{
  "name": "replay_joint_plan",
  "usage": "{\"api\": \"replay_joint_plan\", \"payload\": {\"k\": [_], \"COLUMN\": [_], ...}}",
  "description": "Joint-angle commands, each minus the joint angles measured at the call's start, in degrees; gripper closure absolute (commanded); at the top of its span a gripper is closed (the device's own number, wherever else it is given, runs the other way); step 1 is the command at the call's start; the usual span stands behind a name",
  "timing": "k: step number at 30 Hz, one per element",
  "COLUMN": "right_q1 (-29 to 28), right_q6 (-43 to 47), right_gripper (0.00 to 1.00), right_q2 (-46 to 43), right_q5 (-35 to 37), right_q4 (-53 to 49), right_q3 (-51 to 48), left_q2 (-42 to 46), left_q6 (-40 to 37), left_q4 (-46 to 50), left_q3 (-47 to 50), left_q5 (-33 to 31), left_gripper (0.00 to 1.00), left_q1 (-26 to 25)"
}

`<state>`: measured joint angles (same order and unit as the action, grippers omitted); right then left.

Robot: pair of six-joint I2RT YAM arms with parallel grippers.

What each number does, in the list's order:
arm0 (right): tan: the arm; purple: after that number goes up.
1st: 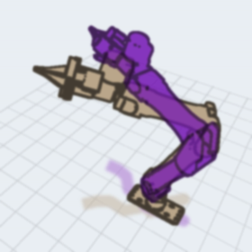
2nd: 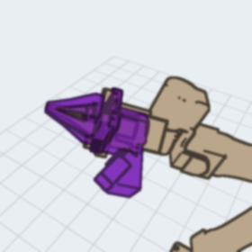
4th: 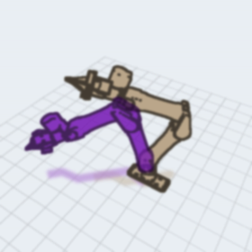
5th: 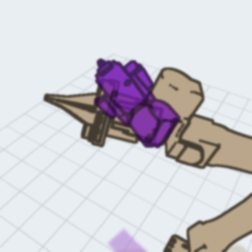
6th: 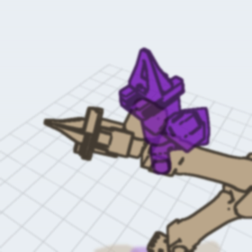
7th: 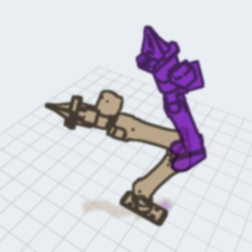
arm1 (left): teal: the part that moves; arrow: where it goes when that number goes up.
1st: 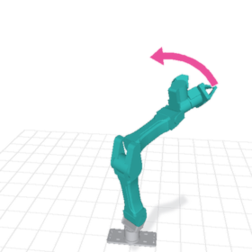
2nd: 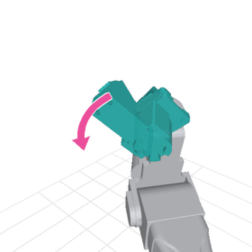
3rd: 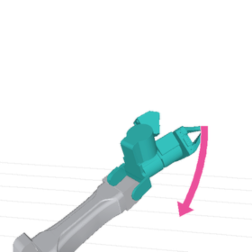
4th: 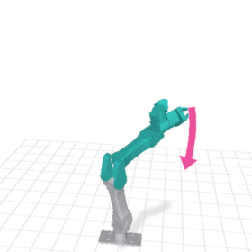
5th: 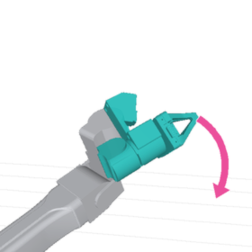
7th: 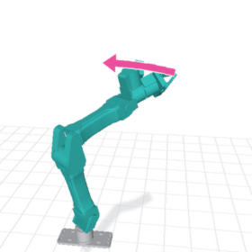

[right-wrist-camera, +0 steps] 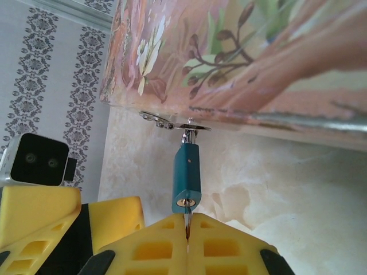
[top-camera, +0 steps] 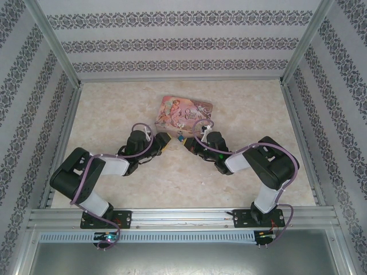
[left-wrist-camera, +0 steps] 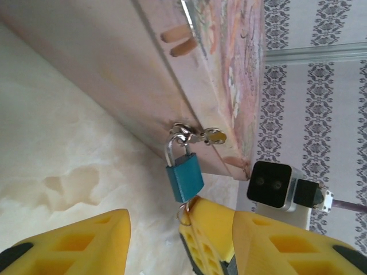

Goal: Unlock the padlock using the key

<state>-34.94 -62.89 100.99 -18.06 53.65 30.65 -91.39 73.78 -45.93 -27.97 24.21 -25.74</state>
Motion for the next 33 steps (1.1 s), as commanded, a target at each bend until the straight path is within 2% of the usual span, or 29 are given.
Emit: {"api": "replay_joint_plan", "payload": {"k": [1, 33], "right_q1": [-1.03, -1.29], "right_q6": [-2.85, -2.41], "right_gripper": [1.0, 1.0], "right_q2": [-0.88, -1.49], "right_q5": [-1.71, -1.1], "right_q4": [-0.74, -4.25], "right_q3": [1.12, 3.89], "left_q2": [-2.47, -16.16], "left_q6": [1.74, 11.03], "left_q4": [-6.32, -16.03], "left_q3": [-2.5, -8.15], "left_q5": [3.15, 6.47], "left_gripper": [0.52, 0.63], "left_q1": [0.46, -0.08]}}
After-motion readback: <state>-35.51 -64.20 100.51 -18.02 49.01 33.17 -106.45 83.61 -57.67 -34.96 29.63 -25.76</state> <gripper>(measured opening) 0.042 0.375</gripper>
